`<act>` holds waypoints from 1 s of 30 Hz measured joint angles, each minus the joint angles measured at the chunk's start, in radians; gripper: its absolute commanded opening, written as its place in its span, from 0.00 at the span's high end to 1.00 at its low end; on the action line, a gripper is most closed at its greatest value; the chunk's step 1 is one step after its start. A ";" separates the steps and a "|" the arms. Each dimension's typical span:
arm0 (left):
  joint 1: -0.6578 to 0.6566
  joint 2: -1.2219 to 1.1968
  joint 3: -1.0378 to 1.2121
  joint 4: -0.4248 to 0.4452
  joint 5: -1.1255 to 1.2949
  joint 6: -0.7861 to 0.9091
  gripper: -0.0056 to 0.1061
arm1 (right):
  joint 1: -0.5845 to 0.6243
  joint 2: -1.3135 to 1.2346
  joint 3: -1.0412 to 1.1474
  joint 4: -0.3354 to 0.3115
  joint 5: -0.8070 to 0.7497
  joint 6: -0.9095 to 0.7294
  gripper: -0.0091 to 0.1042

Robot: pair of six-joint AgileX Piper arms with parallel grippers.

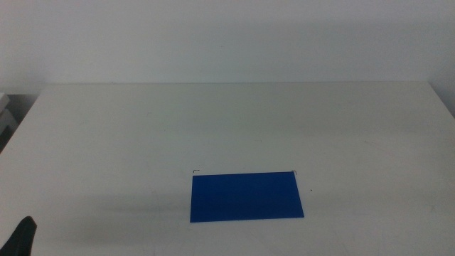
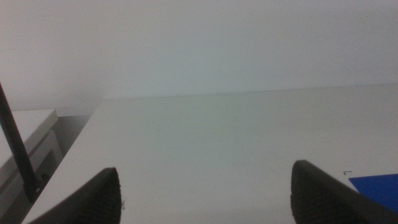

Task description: Use one arm to grab the shoe from the table and place it on the mat.

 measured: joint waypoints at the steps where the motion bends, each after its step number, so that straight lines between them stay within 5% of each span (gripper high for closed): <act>1: 0.000 0.000 0.000 0.000 0.000 0.000 0.11 | -0.010 0.000 0.000 0.000 0.000 -0.001 0.32; 11: 0.000 0.000 0.000 0.000 0.000 0.000 0.11 | -0.070 0.000 0.000 -0.059 -0.008 -0.003 0.40; 30: 0.000 0.000 0.000 0.000 0.000 0.000 0.11 | -0.078 0.178 -0.001 -0.108 -0.073 0.003 0.40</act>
